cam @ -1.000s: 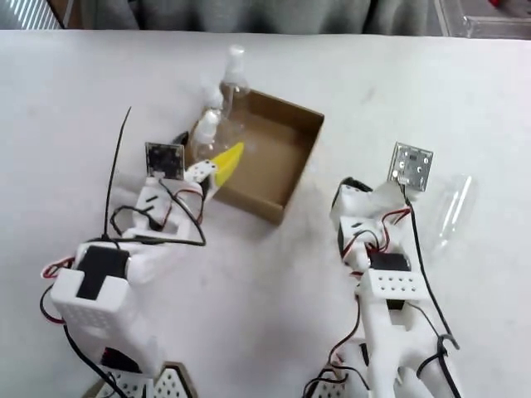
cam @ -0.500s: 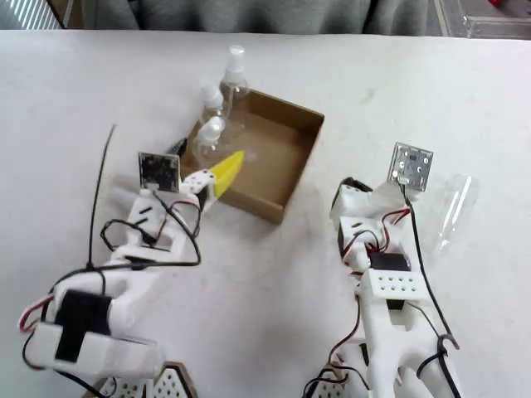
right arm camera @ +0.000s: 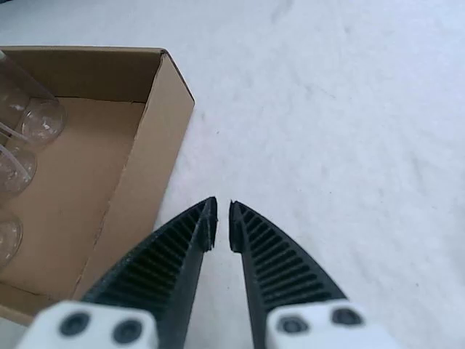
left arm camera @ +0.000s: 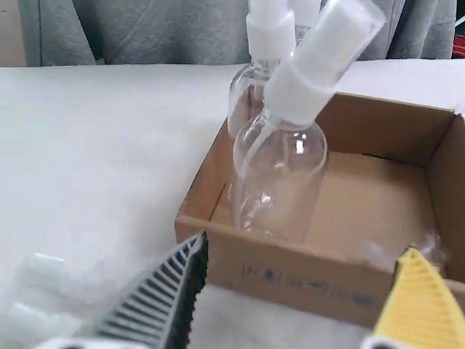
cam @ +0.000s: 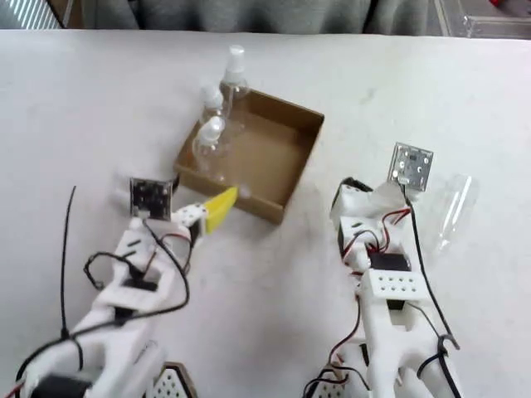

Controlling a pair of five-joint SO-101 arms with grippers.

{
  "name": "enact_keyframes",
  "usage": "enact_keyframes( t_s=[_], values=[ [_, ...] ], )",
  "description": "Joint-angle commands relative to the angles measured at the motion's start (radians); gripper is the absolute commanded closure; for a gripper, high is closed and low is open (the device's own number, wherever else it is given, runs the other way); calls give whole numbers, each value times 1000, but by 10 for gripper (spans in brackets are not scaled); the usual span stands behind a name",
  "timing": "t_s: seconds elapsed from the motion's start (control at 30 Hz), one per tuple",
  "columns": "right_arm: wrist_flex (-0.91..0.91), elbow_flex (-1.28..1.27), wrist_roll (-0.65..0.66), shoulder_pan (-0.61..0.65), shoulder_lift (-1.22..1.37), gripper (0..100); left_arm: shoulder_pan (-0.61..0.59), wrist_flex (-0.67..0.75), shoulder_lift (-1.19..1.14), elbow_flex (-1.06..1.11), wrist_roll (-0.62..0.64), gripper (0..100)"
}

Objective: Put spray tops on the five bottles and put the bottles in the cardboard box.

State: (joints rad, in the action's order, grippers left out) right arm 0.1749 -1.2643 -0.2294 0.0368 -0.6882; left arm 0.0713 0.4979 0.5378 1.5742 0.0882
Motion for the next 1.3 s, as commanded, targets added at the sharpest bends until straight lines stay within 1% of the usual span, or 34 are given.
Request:
enact_keyframes(
  t_s=[0.0,0.23,0.37,0.5,0.67,0.73,0.8,0.87,0.93,0.97,1.03,1.1,1.2,1.27],
  values=[
    [-21,5,-3,-10,-19,983,5,-232,213,23,3,627],
    [-16,-2,0,-10,-27,983,5,-678,507,21,8,627],
    [-19,-8,2,-10,-27,983,2,-847,654,28,9,627],
    [-15,-11,2,-15,-27,983,-48,-939,779,63,5,627],
    [-19,-3,5,-104,-30,983,-133,-1013,906,120,3,627],
    [-13,6,40,-122,-47,983,-154,-1048,944,126,3,640],
    [-12,6,72,-131,-77,983,-157,-1096,980,126,3,705],
    [7,8,89,-147,-122,983,-151,-1132,1009,126,3,819],
    [62,15,109,-163,-185,983,-151,-1149,1035,126,2,963],
    [96,21,120,-168,-220,983,-151,-1151,1043,126,2,994],
    [185,38,143,-168,-298,983,-154,-1181,1053,126,2,924],
    [297,69,164,-168,-378,983,-156,-1224,1053,126,2,897],
    [489,149,201,-168,-476,983,-157,-1280,1055,126,2,909],
    [615,219,241,-170,-524,983,-157,-1292,1055,126,2,921]
  ],
)
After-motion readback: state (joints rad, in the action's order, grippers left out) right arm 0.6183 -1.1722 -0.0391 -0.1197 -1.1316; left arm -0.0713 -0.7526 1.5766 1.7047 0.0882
